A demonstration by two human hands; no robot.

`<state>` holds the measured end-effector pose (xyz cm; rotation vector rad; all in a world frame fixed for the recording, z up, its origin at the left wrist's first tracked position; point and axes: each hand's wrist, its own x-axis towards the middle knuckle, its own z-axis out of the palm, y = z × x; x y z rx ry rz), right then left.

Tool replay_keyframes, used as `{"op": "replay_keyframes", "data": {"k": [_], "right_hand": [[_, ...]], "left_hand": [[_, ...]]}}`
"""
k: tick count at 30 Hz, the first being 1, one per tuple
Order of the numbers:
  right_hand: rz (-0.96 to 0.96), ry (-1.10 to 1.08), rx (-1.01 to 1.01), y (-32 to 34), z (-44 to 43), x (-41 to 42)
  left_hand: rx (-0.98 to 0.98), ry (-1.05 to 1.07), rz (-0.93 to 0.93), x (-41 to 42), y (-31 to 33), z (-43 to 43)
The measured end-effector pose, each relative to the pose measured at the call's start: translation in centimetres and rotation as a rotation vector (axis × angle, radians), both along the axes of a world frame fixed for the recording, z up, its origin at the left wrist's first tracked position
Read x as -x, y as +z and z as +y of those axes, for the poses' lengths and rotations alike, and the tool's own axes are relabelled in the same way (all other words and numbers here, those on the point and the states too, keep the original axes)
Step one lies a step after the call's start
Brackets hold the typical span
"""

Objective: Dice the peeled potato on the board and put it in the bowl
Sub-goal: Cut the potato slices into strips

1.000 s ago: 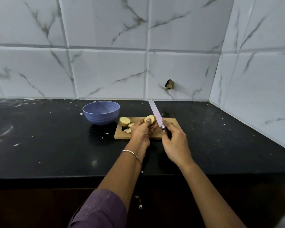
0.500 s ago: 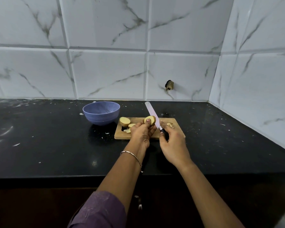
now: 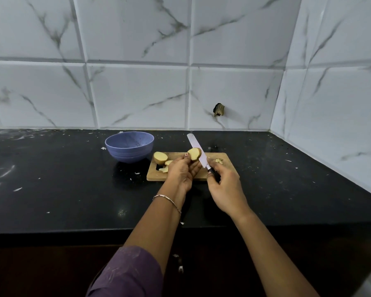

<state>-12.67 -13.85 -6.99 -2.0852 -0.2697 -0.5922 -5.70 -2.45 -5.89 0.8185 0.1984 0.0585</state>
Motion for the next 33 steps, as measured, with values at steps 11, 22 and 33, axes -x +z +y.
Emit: {"op": "replay_keyframes", "data": {"k": [11, 22, 33], "right_hand": [[0.073, 0.07, -0.116, -0.4, 0.0, -1.2], [0.107, 0.168, -0.162, -0.7, 0.2, -1.2], [0.142, 0.232, -0.234, -0.5, 0.4, -1.4]], "left_hand": [[0.0, -0.008, -0.02, 0.6, -0.1, -0.8], [0.103, -0.014, -0.015, -0.2, -0.3, -0.3], [0.071, -0.062, -0.001, -0.7, -0.5, -0.5]]}}
